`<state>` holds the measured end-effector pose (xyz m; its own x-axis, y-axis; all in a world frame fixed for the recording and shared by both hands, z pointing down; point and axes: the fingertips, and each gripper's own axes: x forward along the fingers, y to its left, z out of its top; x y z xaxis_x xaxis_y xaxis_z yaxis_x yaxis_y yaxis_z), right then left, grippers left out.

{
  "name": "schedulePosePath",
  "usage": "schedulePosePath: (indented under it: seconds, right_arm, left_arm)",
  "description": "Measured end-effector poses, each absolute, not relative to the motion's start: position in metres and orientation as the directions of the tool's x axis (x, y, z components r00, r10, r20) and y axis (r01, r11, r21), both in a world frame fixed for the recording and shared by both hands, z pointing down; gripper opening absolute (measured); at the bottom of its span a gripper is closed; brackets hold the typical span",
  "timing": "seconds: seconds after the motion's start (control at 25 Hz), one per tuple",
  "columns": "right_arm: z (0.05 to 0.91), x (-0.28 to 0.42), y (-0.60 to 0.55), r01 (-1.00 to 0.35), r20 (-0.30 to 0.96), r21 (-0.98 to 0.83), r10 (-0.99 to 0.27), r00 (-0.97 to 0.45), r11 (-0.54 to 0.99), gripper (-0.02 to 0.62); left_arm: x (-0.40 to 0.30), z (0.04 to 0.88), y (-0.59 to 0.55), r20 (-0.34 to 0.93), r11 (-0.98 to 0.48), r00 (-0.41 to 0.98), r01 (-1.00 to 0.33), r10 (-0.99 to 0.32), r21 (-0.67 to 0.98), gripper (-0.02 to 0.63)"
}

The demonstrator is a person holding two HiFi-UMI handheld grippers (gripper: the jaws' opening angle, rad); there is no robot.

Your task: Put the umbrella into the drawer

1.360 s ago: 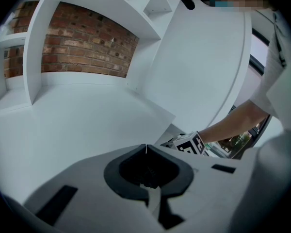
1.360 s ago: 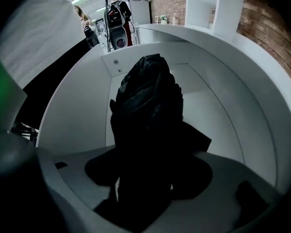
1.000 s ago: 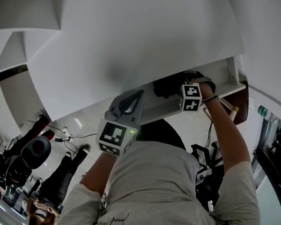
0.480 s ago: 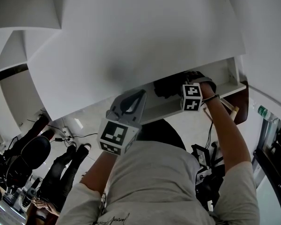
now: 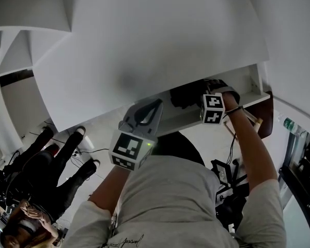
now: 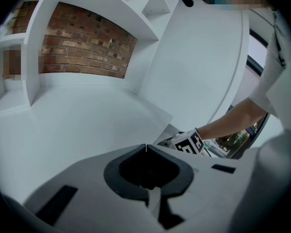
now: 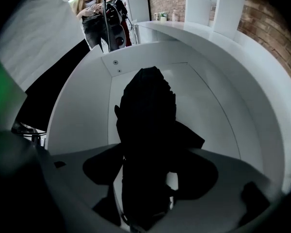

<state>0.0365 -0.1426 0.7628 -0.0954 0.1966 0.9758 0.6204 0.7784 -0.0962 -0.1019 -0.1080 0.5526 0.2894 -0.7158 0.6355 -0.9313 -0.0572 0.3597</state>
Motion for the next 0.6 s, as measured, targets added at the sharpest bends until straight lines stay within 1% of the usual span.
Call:
schedulePosePath:
  seconds: [0.6]
  right_arm:
    - [0.722,0.039,-0.147,0.55,0.965,-0.04,0.175,-0.195,0.834,0.293]
  left_arm:
    - [-0.083,0.537,-0.105,0.612,-0.079,0.28,-0.939,-0.739,0.335,0.017]
